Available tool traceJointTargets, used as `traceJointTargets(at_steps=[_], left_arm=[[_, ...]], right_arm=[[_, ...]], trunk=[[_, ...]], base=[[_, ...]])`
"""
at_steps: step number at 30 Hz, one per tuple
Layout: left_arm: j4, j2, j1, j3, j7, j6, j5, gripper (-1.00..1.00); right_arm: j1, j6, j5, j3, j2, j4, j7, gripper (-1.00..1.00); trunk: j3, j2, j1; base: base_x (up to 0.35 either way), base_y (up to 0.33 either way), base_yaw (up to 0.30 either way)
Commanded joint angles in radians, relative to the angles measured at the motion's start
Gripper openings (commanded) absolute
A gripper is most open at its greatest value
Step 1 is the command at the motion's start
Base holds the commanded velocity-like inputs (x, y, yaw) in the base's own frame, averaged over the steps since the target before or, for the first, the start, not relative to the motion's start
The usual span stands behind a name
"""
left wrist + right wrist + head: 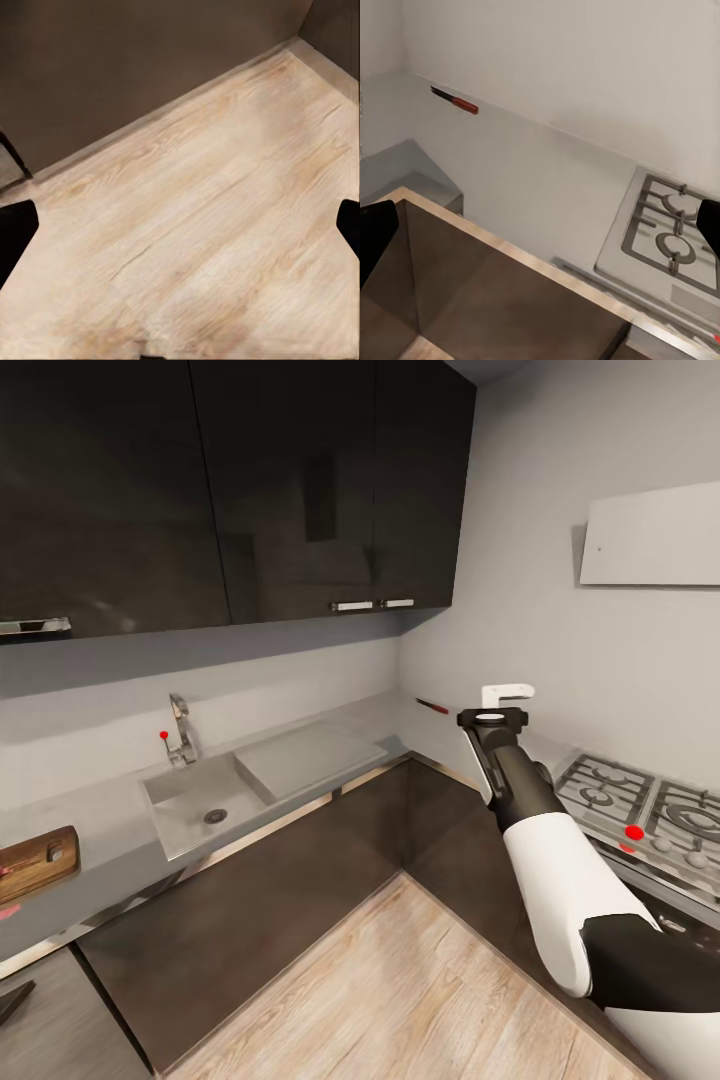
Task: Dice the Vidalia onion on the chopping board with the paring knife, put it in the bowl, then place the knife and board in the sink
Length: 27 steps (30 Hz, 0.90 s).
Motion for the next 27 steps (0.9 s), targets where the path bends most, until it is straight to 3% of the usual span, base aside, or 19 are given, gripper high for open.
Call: traceJointTargets(at_steps=[1,3,4,6,16,27], left_arm=[[0.021,-0.002,0.000,0.000,-0.008,0.001,0.012,1.00],[0.083,-0.020,0.000,0.000,-0.008,0.002,0.015,1.00],[0.139,-0.045,0.000,0.001,-0.007,0.003,0.014,1.00],[0.173,-0.053,0.000,0.003,-0.004,0.003,0.012,1.00],[0.272,-0.068,-0.001,0.005,0.045,0.008,-0.005,1.00],[0.325,-0.069,-0.002,0.005,0.039,-0.010,-0.030,1.00]], right_arm=[[-0.001,0.009,0.008,0.002,0.000,0.000,0.000,1.00],[-0.001,0.009,0.007,0.003,0.002,0.000,0.000,1.00],[-0.001,0.009,0.007,0.003,0.006,0.000,-0.001,1.00],[-0.001,0.009,0.007,0.003,0.012,0.000,-0.001,1.00],[0.000,0.009,0.007,0.004,0.022,-0.002,0.000,1.00],[0.001,0.009,0.006,0.006,0.029,-0.002,0.001,1.00]], trunk=[[-0.002,-0.002,0.001],[-0.002,-0.002,0.001],[-0.002,-0.002,0.001],[-0.002,-0.002,0.001],[-0.002,-0.002,0.001],[-0.002,-0.002,0.001]], base=[[0.000,0.000,0.000],[0.000,0.000,0.000],[0.000,0.000,0.000],[0.000,0.000,0.000],[0.000,0.000,0.000],[0.000,0.000,0.000]])
